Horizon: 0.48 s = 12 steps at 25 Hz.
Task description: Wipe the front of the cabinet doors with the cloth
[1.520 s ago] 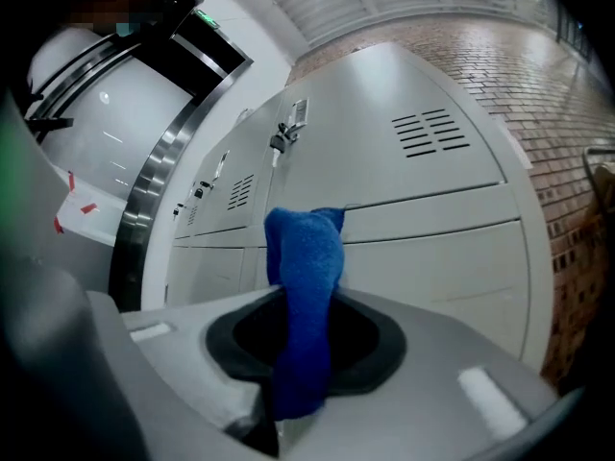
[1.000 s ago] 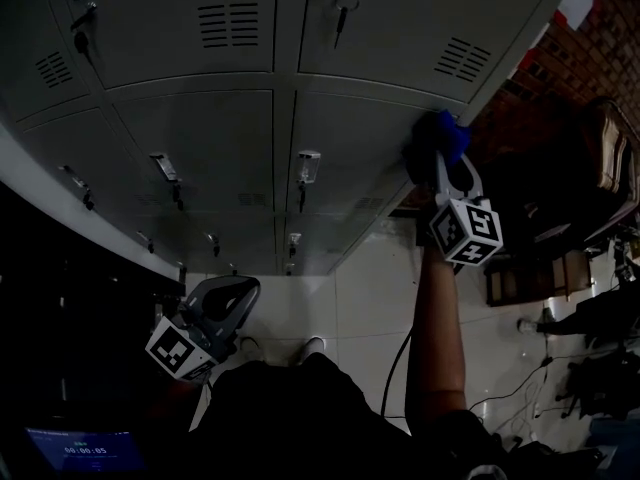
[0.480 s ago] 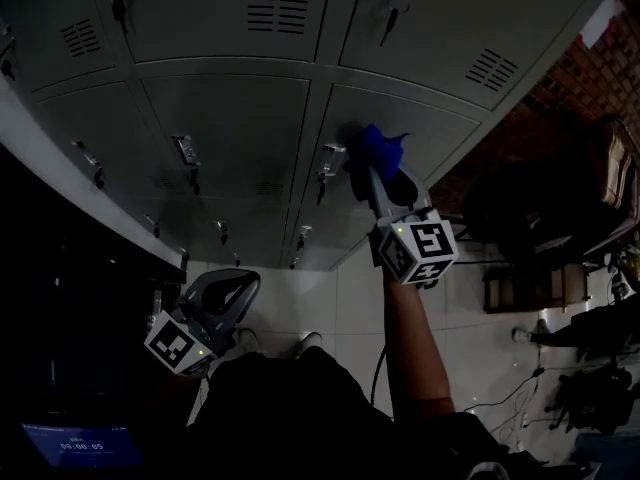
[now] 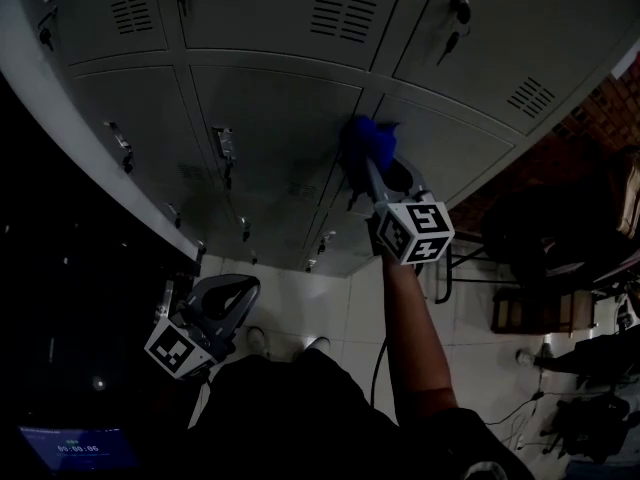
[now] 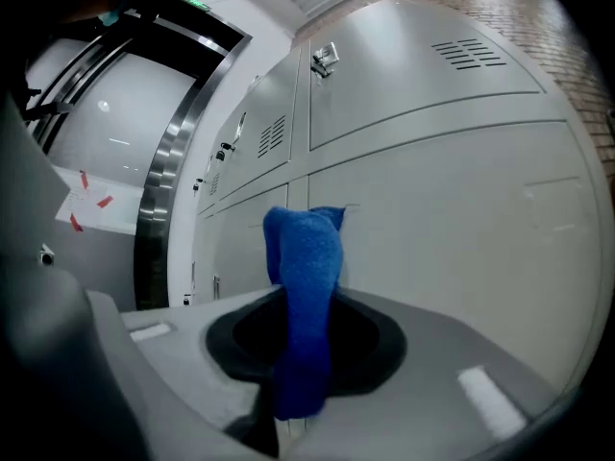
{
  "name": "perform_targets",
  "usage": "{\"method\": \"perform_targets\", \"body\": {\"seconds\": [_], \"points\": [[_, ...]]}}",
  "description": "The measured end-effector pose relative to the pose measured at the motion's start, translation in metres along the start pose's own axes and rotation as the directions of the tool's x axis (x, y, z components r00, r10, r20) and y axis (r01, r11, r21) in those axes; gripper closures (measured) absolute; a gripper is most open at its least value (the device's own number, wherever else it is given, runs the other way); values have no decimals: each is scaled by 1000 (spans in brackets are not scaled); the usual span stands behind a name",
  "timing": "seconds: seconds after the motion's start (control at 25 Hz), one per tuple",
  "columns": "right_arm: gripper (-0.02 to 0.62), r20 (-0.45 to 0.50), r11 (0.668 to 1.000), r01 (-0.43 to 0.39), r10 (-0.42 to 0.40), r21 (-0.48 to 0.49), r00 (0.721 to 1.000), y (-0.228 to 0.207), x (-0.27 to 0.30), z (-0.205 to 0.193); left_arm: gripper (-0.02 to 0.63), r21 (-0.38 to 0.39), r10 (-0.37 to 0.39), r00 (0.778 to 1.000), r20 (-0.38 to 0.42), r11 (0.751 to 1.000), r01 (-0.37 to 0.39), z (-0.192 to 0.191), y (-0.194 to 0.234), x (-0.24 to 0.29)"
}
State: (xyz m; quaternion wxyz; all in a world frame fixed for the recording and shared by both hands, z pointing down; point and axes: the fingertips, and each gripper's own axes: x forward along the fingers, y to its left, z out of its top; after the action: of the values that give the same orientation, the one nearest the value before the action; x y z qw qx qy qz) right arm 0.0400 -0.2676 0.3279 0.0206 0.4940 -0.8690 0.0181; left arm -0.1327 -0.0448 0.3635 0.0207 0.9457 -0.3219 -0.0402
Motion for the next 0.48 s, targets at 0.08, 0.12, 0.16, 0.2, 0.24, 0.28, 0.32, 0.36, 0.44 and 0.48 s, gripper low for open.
{"method": "perform_targets", "body": {"seconds": [0.08,0.12,0.16,0.2,0.24,0.28,0.32,0.36,0.44,0.48], "points": [[511,1,1000,12,-12,4,1000,-7,-4,1,606,1,6,1000,-5,1000,-6,-1,2,-3],[511,1,1000,21,-21,9,1000,-12,-6,0,606,1,7,1000,-8,1000,-7,-1,2,-4],[511,0,999,33,-33,16,999,-17,-10,-1,606,1,5,1000,-8,1000,-5,-1,2,-4],[511,-2,999,47,-47,22,999,-24,-14,-2,606,3,1,1000,2,1000,-1,0,2,-3],[511,-4,998,65,-65,25,998,-32,-20,-3,606,10,-5,1000,24,1000,5,2,1,0],[511,-6,996,87,-86,27,996,-40,-26,-4,606,20,-15,999,52,1000,14,5,0,3],[511,-9,994,109,-109,29,994,-49,-33,-6,606,27,-27,998,64,999,25,6,-2,7],[511,-11,991,131,-131,31,991,-59,-40,-8,606,28,-40,998,55,999,38,6,-4,12],[511,-16,984,177,-176,37,984,-80,-55,-12,606,18,-65,998,19,998,64,2,-10,21],[511,-19,979,199,-198,41,980,-92,-62,-14,606,18,-75,997,16,997,75,1,-13,25]]}}
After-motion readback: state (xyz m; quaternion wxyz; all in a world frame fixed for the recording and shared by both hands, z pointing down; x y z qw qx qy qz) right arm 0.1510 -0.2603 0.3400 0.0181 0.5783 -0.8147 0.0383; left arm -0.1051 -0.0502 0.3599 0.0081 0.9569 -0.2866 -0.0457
